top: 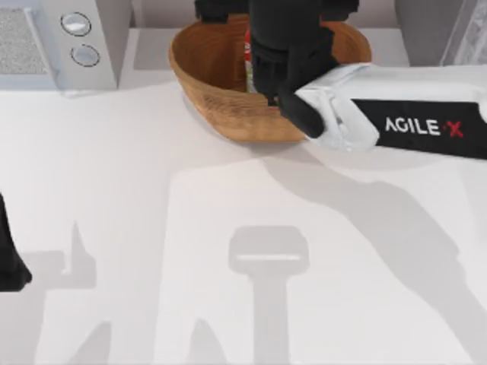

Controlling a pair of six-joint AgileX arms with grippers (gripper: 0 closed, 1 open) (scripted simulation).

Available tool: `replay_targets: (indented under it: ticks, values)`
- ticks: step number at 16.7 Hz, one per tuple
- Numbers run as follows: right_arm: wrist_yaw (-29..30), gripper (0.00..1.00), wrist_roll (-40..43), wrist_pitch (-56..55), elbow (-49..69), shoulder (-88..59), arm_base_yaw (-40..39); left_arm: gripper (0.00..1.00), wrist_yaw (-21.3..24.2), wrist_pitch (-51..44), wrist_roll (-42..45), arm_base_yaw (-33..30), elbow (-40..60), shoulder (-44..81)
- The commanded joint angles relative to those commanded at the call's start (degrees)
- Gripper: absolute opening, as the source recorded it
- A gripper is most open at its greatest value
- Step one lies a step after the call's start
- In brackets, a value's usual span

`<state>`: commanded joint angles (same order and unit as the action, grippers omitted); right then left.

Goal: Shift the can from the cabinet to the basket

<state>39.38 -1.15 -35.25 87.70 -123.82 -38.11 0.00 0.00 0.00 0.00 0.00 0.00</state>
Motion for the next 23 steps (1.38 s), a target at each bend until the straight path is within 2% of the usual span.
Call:
replay_targets:
  ticks: [19,23]
  values:
    - [0.0,1.00,0.0,0.0,0.0,0.0,-0.1,1.00,0.0,0.0,0.0,0.0,0.0,0.0]
    - [-1.8,1.00,0.1,1.6,-4.2,6.0,2.2,1.00,0.0,0.0,0.0,0.0,0.0,0.0]
